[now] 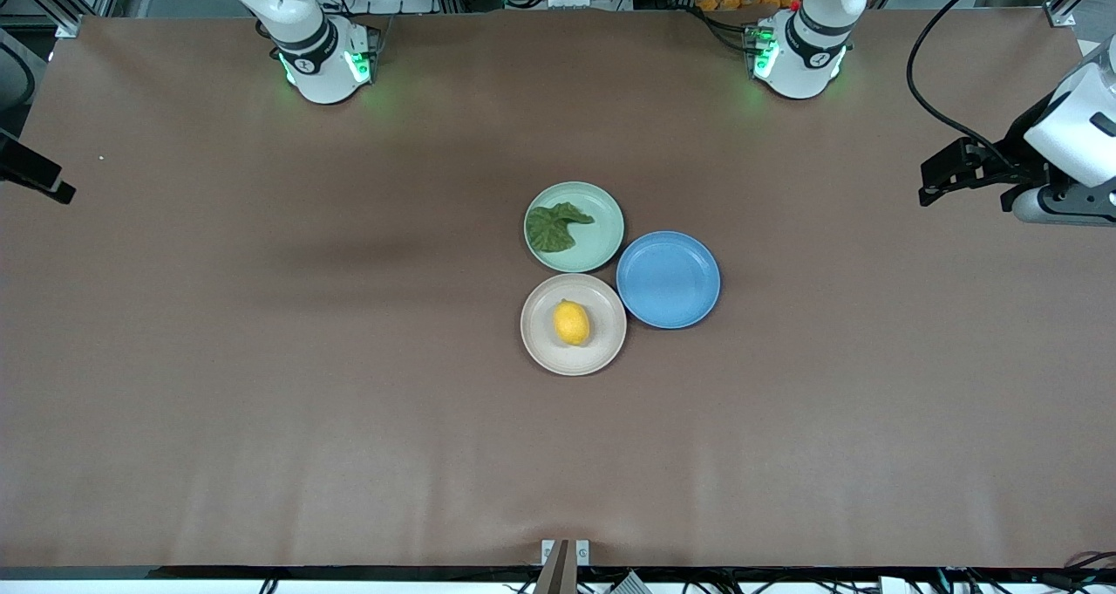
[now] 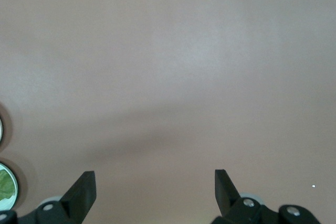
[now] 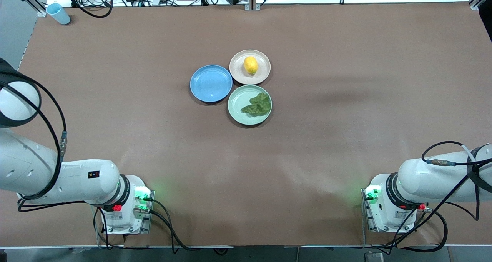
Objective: Place lemon and lettuce in plates
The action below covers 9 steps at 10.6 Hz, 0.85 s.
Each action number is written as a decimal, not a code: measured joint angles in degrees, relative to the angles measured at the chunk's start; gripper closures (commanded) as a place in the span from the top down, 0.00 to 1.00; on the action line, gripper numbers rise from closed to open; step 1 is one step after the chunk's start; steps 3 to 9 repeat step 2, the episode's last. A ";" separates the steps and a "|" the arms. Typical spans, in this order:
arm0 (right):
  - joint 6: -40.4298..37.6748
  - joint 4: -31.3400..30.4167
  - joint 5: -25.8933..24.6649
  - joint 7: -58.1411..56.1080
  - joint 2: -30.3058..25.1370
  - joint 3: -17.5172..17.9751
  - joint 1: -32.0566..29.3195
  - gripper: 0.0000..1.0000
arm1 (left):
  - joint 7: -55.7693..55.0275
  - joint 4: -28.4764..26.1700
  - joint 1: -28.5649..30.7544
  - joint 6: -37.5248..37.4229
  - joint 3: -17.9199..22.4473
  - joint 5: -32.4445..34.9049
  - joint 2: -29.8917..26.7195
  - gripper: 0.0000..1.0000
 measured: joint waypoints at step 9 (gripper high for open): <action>-0.01 1.04 0.00 0.00 -0.27 -0.01 0.09 1.00 | 0.00 0.00 0.05 0.00 0.04 0.00 0.00 1.00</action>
